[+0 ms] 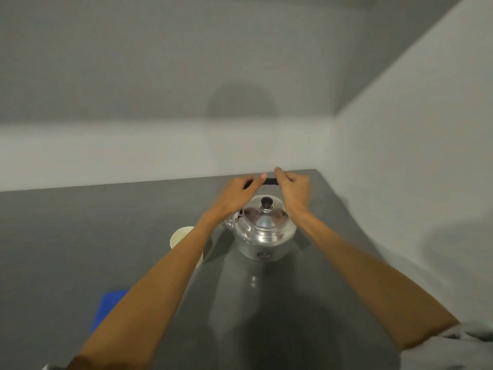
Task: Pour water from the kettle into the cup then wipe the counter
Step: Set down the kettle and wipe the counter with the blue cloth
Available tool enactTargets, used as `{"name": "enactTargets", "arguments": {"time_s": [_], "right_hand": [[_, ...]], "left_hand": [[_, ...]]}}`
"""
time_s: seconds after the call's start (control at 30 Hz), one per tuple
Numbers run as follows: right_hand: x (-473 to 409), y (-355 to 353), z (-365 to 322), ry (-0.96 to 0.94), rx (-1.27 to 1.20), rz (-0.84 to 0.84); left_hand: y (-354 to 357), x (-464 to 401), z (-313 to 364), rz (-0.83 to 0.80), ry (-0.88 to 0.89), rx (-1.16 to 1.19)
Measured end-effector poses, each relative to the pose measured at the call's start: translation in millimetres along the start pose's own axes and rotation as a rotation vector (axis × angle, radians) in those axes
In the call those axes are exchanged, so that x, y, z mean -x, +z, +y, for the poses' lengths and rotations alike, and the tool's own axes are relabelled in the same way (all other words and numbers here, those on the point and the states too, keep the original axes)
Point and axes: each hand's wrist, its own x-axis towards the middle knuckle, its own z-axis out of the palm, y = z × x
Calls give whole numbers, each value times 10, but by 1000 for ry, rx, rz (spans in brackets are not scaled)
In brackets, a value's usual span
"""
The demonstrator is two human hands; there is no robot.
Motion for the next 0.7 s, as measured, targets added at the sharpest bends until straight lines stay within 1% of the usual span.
{"name": "enactTargets", "arguments": {"time_s": [0.17,0.33,0.57,0.7], "right_hand": [[19,96,-1,6,28,22],[18,95,237,52,61,21],[4,164,301,1,70,58],[-1,152,336,-19,48,36]], "left_hand": [[-36,-103,-68,49,1,16],[126,-168,-265,31,-32,-1],[161,-233,-376,92,-34,39],[186,-229,-402,110,-41,63]]}}
